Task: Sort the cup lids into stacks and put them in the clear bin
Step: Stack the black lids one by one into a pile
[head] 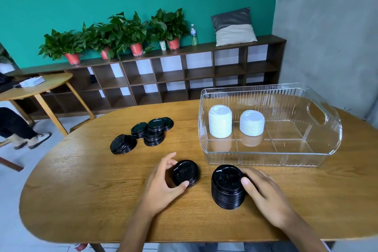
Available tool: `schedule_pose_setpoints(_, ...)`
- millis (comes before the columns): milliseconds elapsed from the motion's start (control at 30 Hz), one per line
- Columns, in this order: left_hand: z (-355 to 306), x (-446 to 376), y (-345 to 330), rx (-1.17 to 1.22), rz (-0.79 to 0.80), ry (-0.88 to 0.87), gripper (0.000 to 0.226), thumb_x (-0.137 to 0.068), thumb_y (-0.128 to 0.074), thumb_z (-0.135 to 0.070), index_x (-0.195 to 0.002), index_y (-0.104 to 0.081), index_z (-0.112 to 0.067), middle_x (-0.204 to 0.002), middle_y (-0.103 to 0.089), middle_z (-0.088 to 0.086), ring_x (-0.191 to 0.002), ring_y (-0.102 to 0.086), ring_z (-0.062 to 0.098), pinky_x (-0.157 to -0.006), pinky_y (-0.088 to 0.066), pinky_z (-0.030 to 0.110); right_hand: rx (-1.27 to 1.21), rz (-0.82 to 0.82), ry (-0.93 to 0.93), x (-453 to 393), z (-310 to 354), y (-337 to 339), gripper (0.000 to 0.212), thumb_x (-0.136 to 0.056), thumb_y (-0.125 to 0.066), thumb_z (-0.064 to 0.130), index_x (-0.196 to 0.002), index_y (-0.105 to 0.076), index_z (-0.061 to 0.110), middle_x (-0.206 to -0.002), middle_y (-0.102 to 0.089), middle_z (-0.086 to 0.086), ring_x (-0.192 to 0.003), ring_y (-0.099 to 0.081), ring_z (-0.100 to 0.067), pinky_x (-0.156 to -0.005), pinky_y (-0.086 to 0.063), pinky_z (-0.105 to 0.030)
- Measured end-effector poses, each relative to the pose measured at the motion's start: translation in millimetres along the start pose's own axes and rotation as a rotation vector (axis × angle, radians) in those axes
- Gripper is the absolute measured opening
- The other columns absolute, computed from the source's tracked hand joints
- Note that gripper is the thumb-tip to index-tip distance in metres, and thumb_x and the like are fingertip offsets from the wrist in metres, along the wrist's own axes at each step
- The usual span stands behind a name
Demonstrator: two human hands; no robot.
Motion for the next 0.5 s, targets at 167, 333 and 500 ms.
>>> schedule_pose_setpoints(167,-41,26,0,0.350,-0.208,-0.152,0.079,-0.073,-0.082,-0.042,-0.142,-0.043,-0.052,-0.126,-0.066,-0.012,-0.122,-0.062,0.016,-0.105,-0.045,0.020,-0.049,-0.007,-0.003,1,0,2,0.058,-0.095,-0.017,0.069,-0.133,-0.052,0.045,-0.130,-0.054,0.035,-0.127,-0.041,0.010,-0.109,-0.030,-0.033)
schedule_pose_setpoints(333,-94,32,-37,0.283,-0.162,-0.261,0.080,-0.077,-0.081,-0.035,-0.147,-0.043,-0.036,-0.132,-0.064,-0.012,-0.126,-0.060,0.017,-0.105,-0.042,0.017,-0.125,-0.025,-0.030,2,-2,5,0.049,-0.096,-0.022,0.061,-0.131,-0.054,0.048,-0.129,-0.057,0.035,-0.128,-0.045,0.007,-0.108,-0.027,-0.024)
schedule_pose_setpoints(500,-106,23,-56,0.173,-0.080,-0.291,0.078,-0.078,-0.081,-0.035,-0.147,-0.043,-0.037,-0.134,-0.063,-0.017,-0.127,-0.060,0.011,-0.108,-0.045,0.026,-0.165,-0.023,-0.016,2,1,6,0.047,-0.101,-0.023,0.059,-0.129,-0.057,0.045,-0.128,-0.060,0.032,-0.127,-0.049,0.001,-0.111,-0.034,-0.041)
Point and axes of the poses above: each hand's wrist, its own x-axis away from the middle knuckle, its own y-axis out of the back of the hand, z = x × y, the point moved 9 cm from there along -x, towards the middle knuckle
